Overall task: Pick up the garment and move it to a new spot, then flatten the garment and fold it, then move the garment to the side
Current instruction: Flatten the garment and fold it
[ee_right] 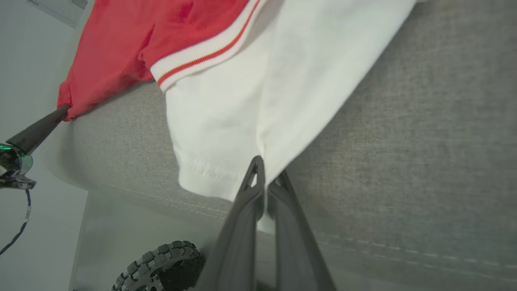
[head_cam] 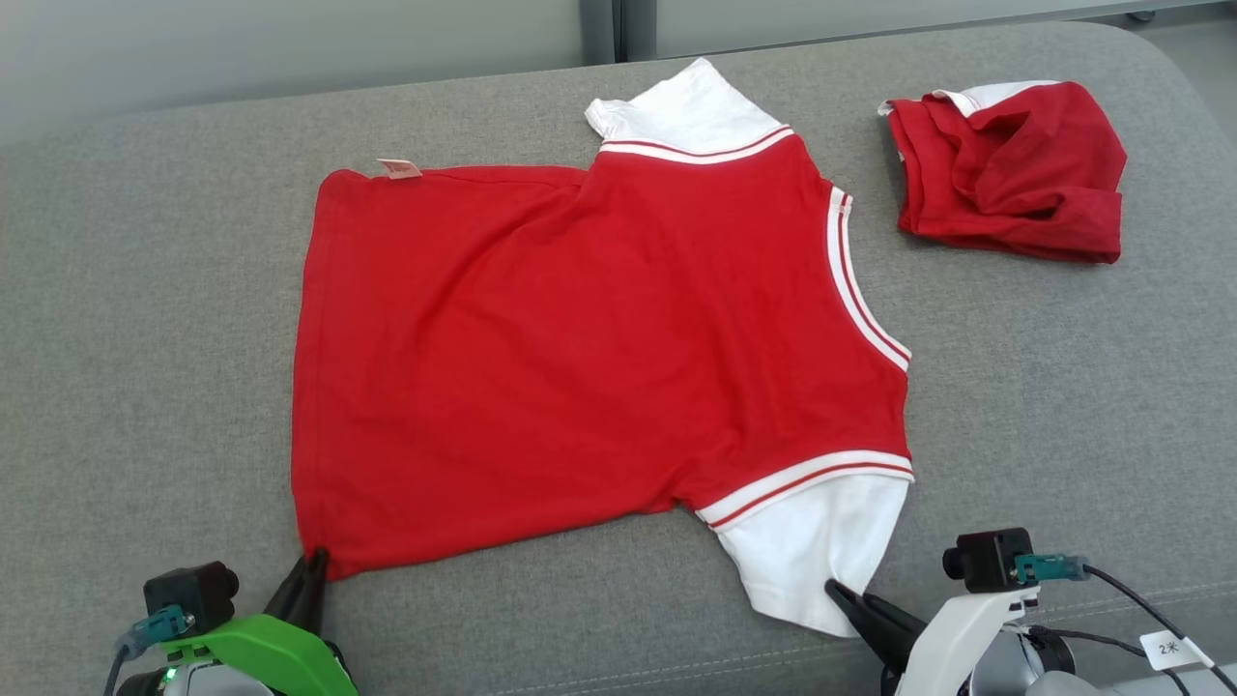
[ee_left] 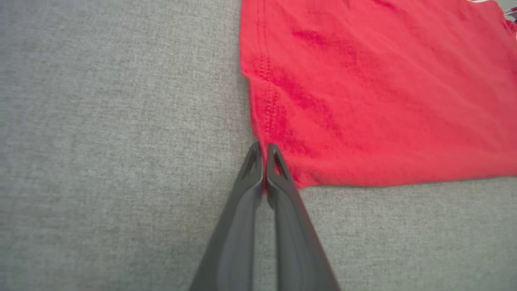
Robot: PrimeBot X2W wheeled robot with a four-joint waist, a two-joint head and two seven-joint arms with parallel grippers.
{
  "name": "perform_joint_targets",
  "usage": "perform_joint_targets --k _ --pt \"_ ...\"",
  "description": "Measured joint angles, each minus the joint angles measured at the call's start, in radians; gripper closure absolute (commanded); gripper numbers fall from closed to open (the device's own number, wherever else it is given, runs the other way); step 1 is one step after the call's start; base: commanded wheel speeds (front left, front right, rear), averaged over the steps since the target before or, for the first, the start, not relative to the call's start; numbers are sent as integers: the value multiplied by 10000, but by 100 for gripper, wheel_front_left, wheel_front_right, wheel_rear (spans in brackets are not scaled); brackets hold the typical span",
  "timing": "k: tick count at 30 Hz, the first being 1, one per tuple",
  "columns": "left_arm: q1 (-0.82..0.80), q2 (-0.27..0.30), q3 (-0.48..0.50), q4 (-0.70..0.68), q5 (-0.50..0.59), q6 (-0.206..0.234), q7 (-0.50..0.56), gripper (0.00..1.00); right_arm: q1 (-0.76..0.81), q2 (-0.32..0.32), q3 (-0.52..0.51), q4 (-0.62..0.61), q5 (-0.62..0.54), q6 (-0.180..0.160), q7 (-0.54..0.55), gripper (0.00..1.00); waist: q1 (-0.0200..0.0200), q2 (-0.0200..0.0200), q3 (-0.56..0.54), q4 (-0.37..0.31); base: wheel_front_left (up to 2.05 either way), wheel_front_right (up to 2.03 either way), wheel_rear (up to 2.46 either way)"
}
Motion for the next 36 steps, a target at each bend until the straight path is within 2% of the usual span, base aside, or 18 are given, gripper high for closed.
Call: perform_joint_targets --k 21,36 --pt "-211 65 73 -915 -803 -90 -309 100 11 -454 -493 -1918 3141 -2 -608 100 0 0 -6 13 0 0 0" --pt "-497 105 194 -1383 -1058 -90 -291 100 -779 -997 -943 -2560 3837 -2 -1517 100 0 0 152 -2 0 0 0"
